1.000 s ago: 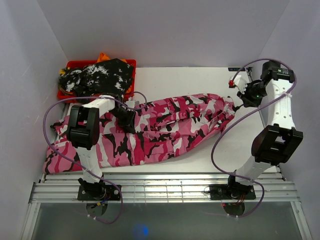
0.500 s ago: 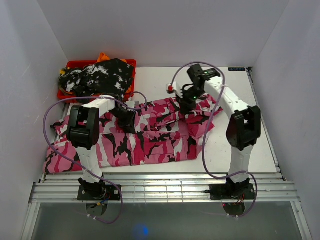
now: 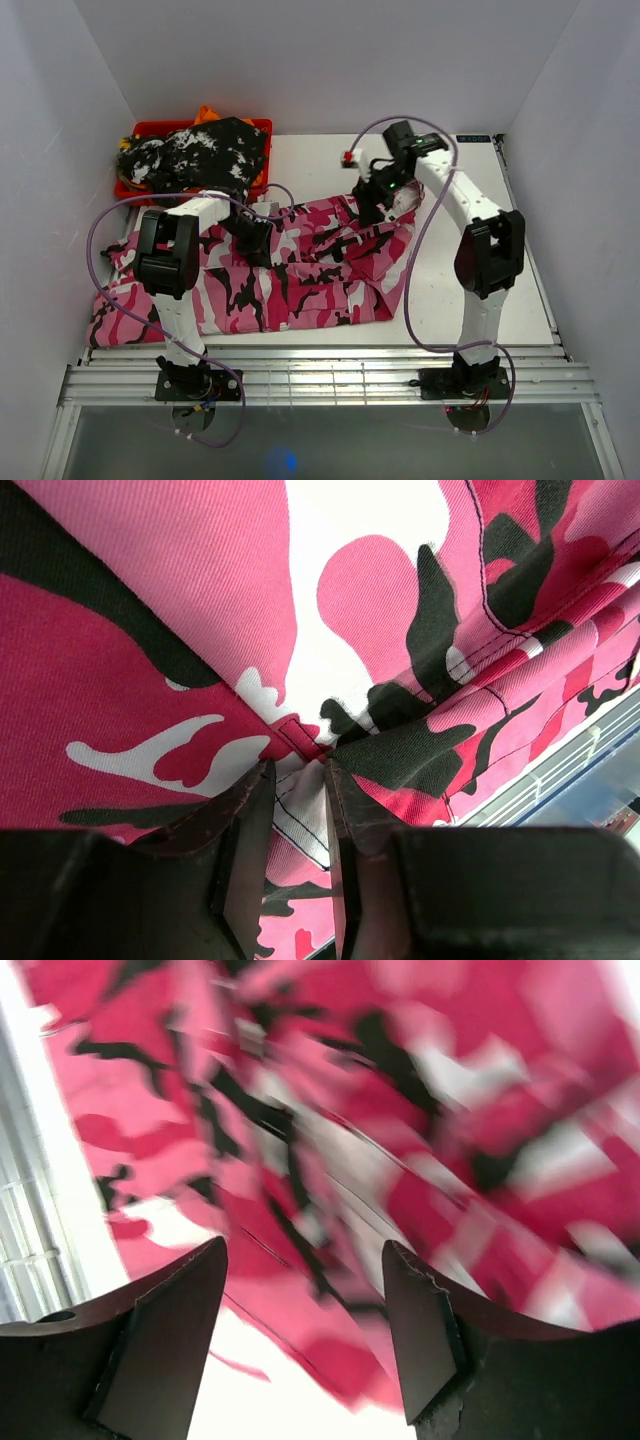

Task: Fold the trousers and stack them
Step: Flatten the trousers out

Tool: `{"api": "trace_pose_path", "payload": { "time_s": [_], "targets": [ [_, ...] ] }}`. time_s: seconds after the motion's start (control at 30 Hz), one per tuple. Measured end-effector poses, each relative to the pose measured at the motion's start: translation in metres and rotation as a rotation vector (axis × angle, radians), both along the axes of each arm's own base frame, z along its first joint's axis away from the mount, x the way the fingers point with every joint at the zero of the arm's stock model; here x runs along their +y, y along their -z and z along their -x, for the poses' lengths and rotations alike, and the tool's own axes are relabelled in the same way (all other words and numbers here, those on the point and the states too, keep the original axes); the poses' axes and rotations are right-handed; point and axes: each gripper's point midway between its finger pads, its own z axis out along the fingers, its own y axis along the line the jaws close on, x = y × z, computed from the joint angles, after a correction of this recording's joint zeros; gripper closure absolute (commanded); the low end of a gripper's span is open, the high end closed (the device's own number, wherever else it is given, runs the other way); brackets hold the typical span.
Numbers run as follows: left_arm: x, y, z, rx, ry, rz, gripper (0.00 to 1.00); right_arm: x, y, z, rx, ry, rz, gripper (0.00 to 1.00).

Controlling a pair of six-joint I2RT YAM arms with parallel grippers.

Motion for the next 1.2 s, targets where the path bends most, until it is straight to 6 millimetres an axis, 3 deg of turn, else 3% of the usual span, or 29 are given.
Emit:
{"api": "trace_pose_path", "payload": {
  "time_s": [0.1,0.17,0.23,0.27,0.3,0.37,0.57,0.7,0.83,0.93,1.0,1.1,1.2],
  "targets": [
    [-0.001,0.0,0.0,0.001,0.0,0.004,0.61,-0.054,-0.017,-0.045,-0.02,0.201,-0.004,0.41],
    [-0.001,0.0,0.0,0.002,0.0,0.004,0.61,-0.096,-0.023,-0.067,-0.038,0.337,0.015,0.66],
    [-0.001,0.0,0.0,0.002,0.0,0.004,0.61,-0.13,-0.022,-0.077,-0.02,0.456,0.051,0.82],
    [-0.001,0.0,0.0,0.002,0.0,0.004,0.61,-0.143,-0.02,-0.079,-0.007,0.504,0.069,0.85],
    [-0.001,0.0,0.0,0.002,0.0,0.004,0.61,-0.152,-0.016,-0.079,0.009,0.541,0.087,0.91],
    [-0.001,0.0,0.0,0.002,0.001,0.004,0.61,-0.166,-0.005,-0.075,0.036,0.59,0.13,0.92],
    [-0.001,0.0,0.001,0.003,0.002,0.003,0.61,-0.194,0.043,-0.031,0.12,0.618,0.277,0.92],
    [-0.001,0.0,0.001,0.002,0.002,0.003,0.6,-0.201,0.062,-0.02,0.136,0.602,0.319,0.92],
    [-0.001,0.0,0.001,0.003,0.002,0.003,0.6,-0.196,0.066,-0.038,0.092,0.632,0.302,0.92],
    [-0.001,0.0,0.001,0.002,0.003,0.003,0.6,-0.182,0.06,-0.085,0.037,0.647,0.27,0.92],
    [0.0,0.0,0.001,0.0,0.006,0.001,0.6,-0.162,0.051,-0.135,-0.045,0.647,0.223,0.92],
    [0.0,0.0,0.0,-0.003,0.01,-0.003,0.6,-0.129,0.042,-0.181,-0.134,0.621,0.159,0.89],
    [0.0,0.0,0.0,-0.003,0.011,-0.004,0.6,-0.095,0.045,-0.184,-0.16,0.561,0.13,0.86]
  ]
}}
